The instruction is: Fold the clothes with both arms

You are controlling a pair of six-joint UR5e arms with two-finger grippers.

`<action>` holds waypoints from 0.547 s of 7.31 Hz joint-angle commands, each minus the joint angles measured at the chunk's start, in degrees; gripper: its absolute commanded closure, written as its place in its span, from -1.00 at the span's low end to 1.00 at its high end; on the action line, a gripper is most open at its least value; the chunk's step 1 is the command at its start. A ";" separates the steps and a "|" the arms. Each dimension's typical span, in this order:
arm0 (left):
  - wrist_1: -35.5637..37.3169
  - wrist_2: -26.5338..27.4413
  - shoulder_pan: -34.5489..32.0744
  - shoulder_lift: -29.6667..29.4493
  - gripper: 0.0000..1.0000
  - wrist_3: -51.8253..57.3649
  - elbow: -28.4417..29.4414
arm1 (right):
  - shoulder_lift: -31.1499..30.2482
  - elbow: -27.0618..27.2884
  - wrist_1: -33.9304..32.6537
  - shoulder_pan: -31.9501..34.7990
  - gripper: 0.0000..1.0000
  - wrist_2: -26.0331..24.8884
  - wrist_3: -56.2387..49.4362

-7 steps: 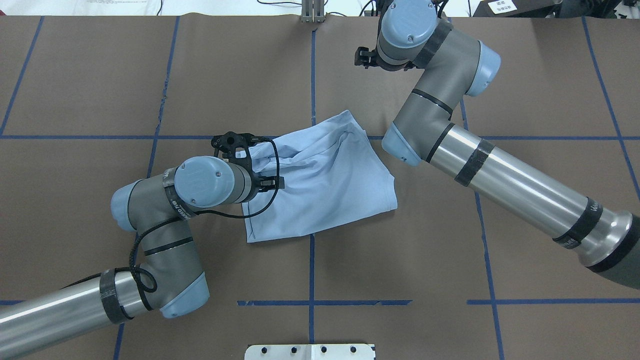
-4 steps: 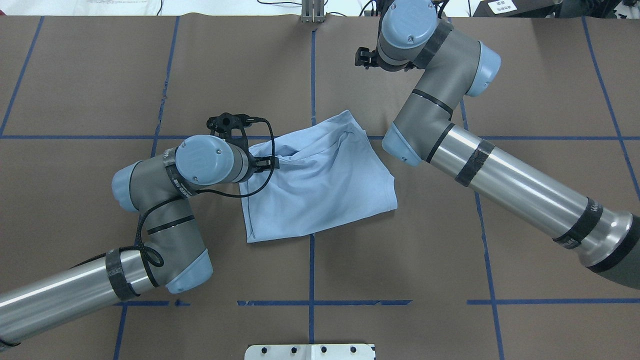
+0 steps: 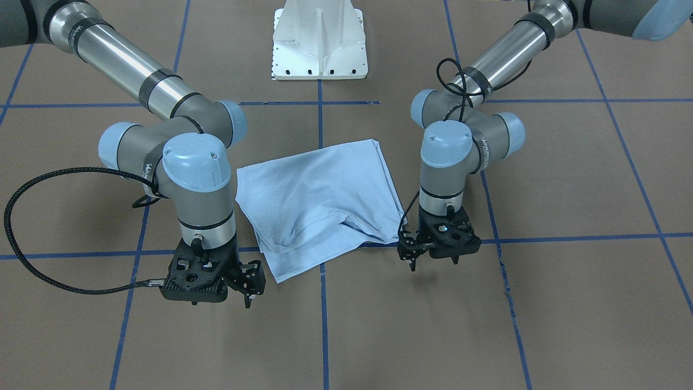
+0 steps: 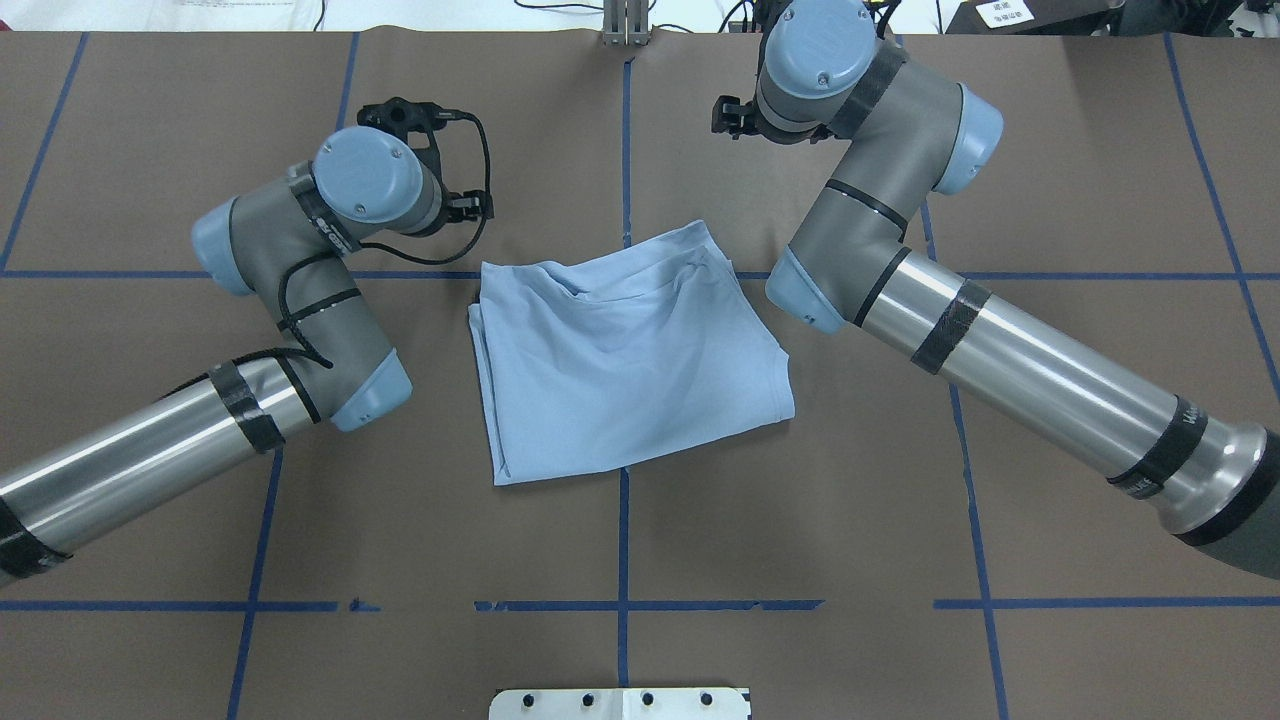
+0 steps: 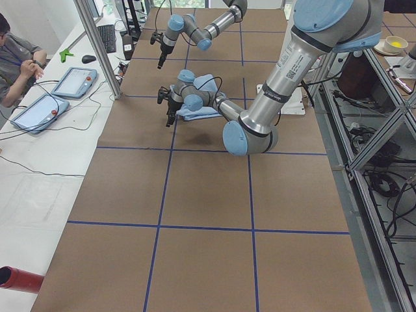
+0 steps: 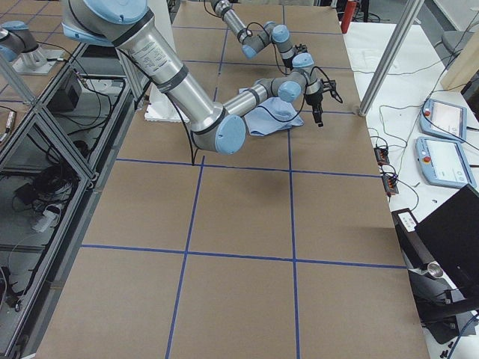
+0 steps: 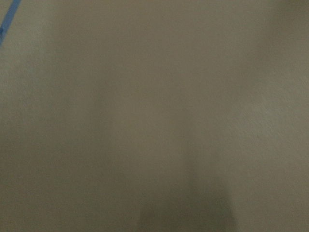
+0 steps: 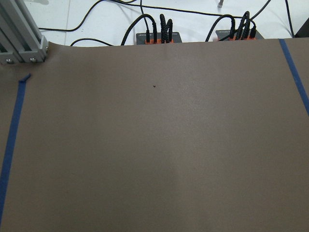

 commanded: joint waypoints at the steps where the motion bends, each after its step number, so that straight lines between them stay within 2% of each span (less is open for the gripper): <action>1: -4.02 -2.72 -2.60 0.48 -1.00 3.36 -1.66 | -0.23 1.34 0.19 -1.45 -1.00 0.00 1.15; 2: -6.48 -8.31 -2.60 2.48 -1.00 3.37 -4.82 | -0.05 2.22 0.27 -3.55 -1.00 0.00 5.42; 3: -7.12 -9.23 -2.60 4.77 -1.00 3.37 -7.89 | 0.56 2.58 0.01 -5.84 -0.98 -0.52 12.78; 4: -7.21 -9.24 -2.60 5.22 -1.00 3.37 -8.18 | 0.39 3.19 -0.25 -8.56 -0.76 -2.61 16.59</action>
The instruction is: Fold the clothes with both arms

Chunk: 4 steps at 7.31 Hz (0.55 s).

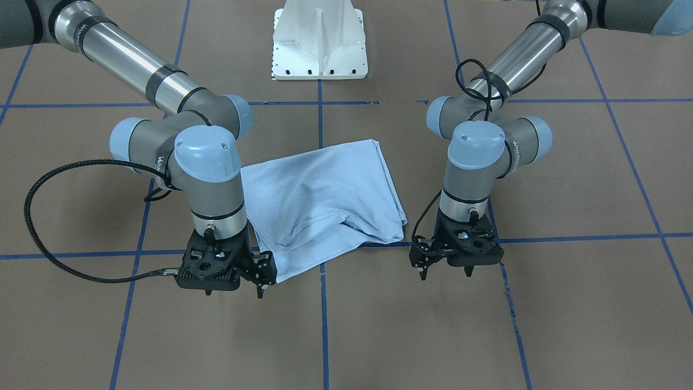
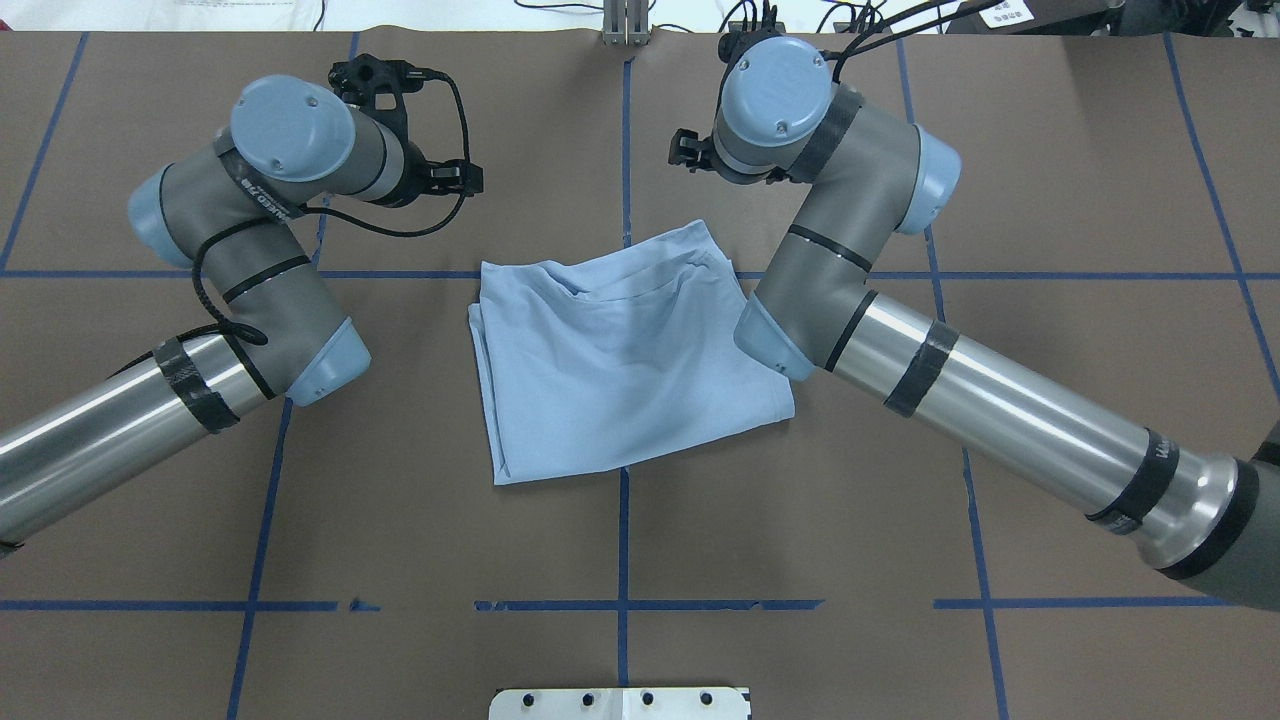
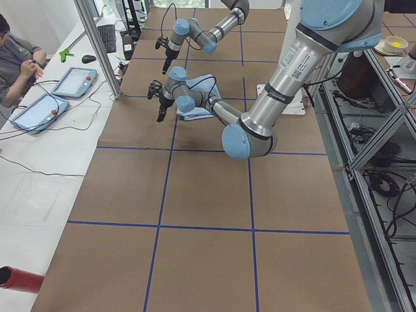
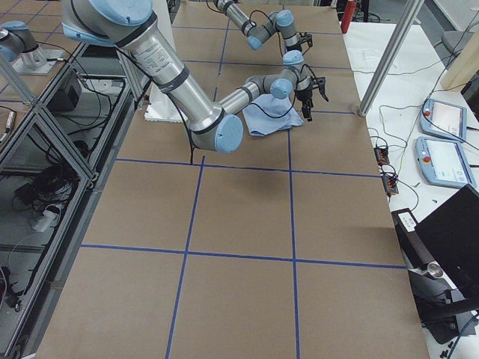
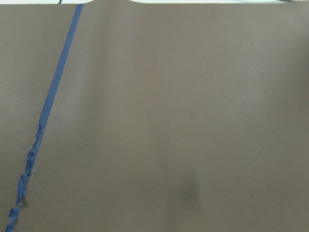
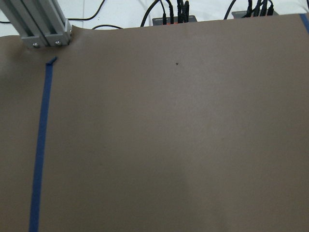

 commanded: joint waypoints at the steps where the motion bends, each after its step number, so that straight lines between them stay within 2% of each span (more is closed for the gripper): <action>1: -0.71 -1.09 -0.05 1.38 -1.00 0.14 -1.73 | 0.18 0.40 -0.45 -5.96 -0.46 -5.87 8.51; 3: -0.80 -1.09 -0.05 1.47 -1.00 0.06 -1.73 | -0.43 0.14 -0.72 -7.30 -0.23 -6.70 8.80; 4: -0.80 -1.09 -0.05 1.47 -1.00 0.06 -1.73 | -1.22 0.14 -0.89 -7.57 -0.19 -7.31 8.11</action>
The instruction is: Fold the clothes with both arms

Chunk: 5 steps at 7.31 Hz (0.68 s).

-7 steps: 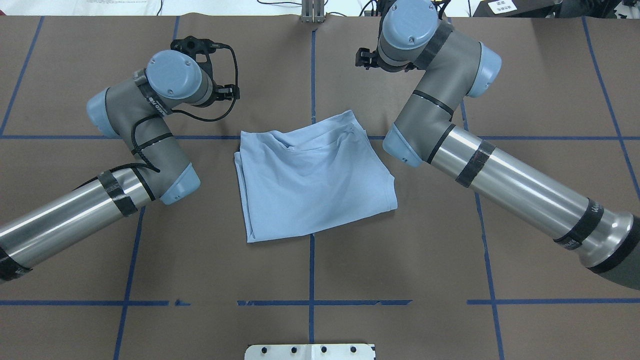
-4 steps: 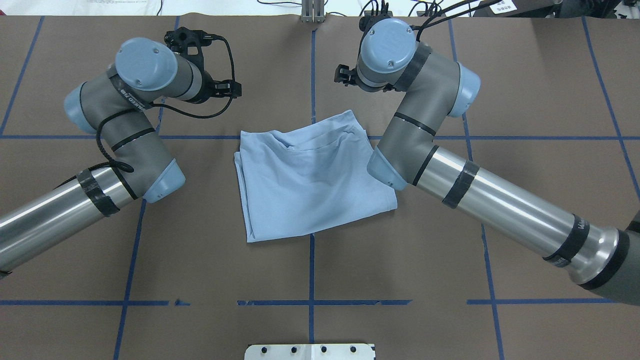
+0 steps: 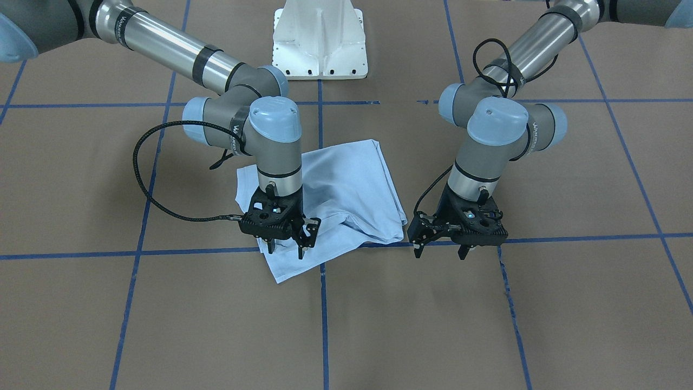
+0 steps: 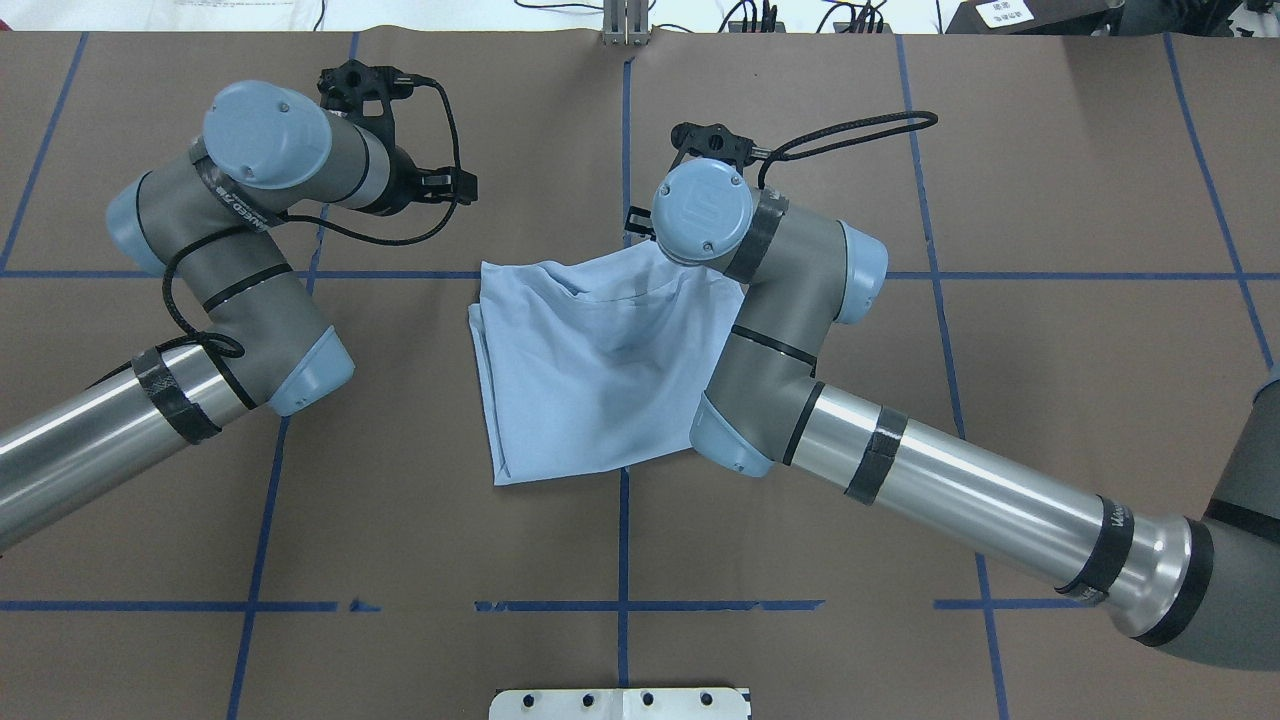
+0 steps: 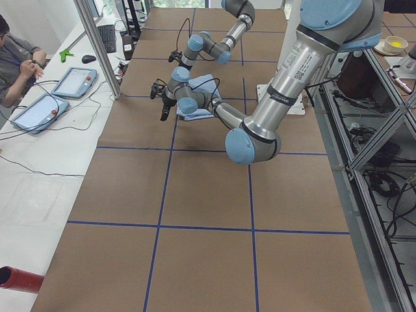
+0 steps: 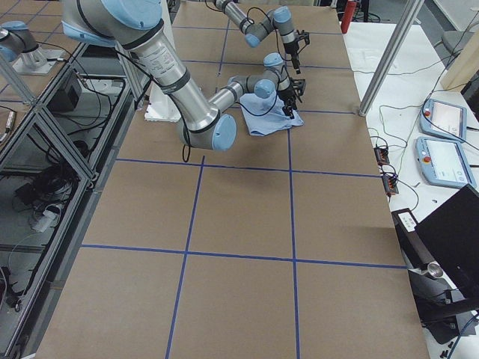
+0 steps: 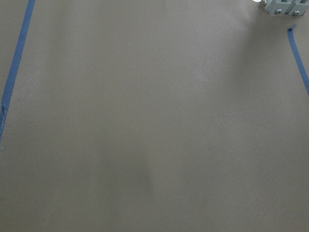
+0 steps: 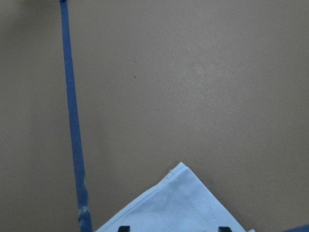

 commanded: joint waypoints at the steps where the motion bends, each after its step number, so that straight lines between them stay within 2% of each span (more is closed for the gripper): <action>1: -0.02 -0.02 0.00 0.05 -1.00 -0.01 -0.03 | -0.81 0.08 -2.03 -0.73 -0.18 -1.20 -0.59; 2: -0.02 0.07 0.00 0.05 -1.00 -0.01 0.05 | -0.90 0.17 -2.57 -0.82 -0.16 -1.29 -1.29; 3: -0.02 0.07 0.08 0.14 -1.00 -0.01 0.05 | -0.90 0.08 -2.49 -0.90 0.00 -1.81 -1.99; 4: -0.02 0.07 0.08 0.14 -1.00 -0.10 0.05 | -0.90 -0.01 -2.49 -0.82 0.61 -1.91 -2.00; 5: -0.02 0.07 0.08 0.14 -1.00 -0.10 0.05 | -0.90 -0.01 -2.49 -0.82 1.00 -2.08 -2.00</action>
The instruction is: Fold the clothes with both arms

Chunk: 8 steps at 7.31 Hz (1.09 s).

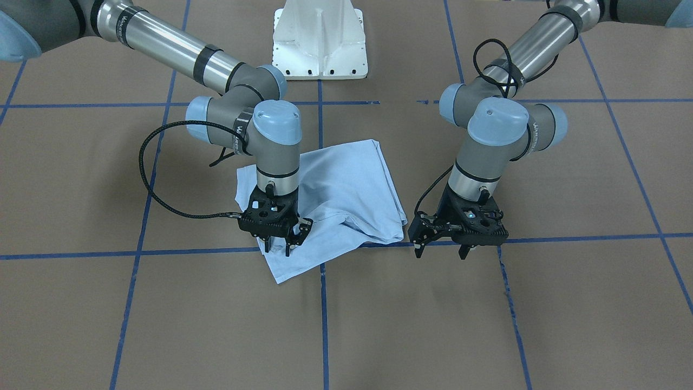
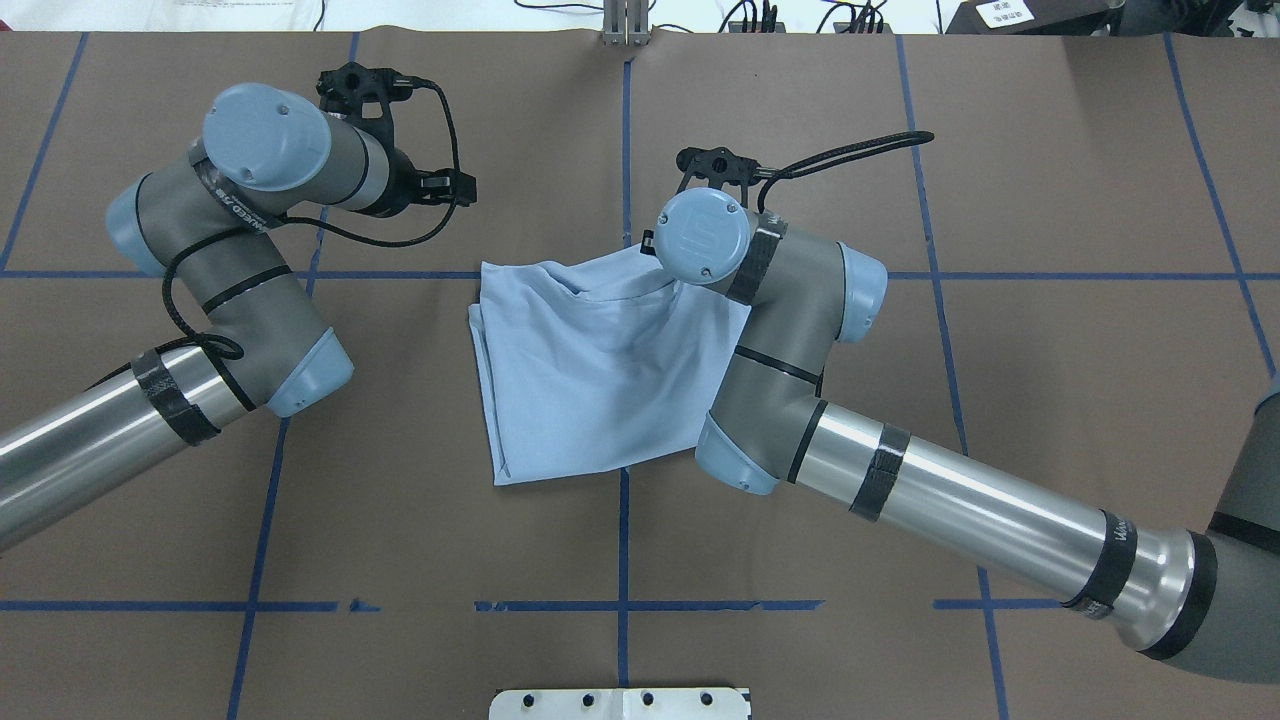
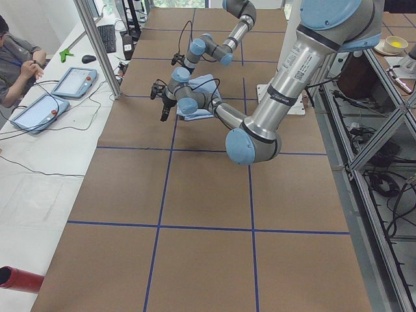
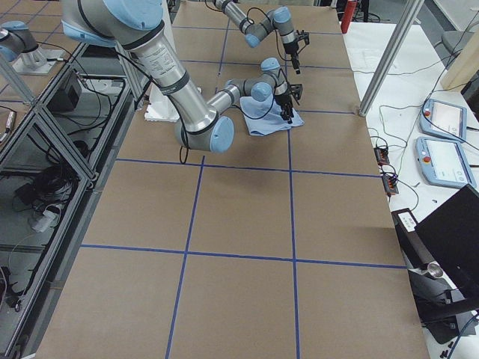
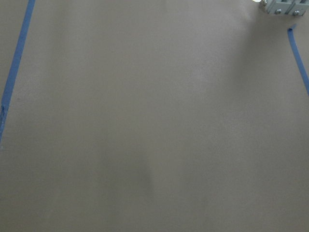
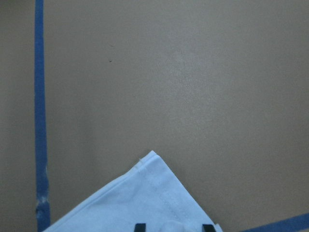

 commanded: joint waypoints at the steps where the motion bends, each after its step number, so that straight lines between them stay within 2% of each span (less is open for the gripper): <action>1: 0.00 0.01 0.01 0.02 -1.00 -0.03 0.10 | -0.01 -0.13 -0.04 -0.08 1.00 -1.20 -0.13; 4: 0.00 0.01 0.10 0.02 -1.00 -0.03 0.01 | 0.07 -0.13 -1.18 1.84 1.00 -1.30 -0.13; 5: 0.00 0.01 0.19 0.02 -1.00 -0.12 0.01 | 0.34 -0.13 -3.79 3.07 1.00 -1.56 -0.30; 6: 0.00 0.01 0.28 0.02 -1.00 -0.12 0.01 | 0.25 -0.13 -5.56 3.08 1.00 -4.26 -1.96; 8: -1.22 0.01 0.37 0.71 -1.00 -0.12 -0.08 | -0.01 -0.66 -5.75 2.99 1.00 -5.25 -2.24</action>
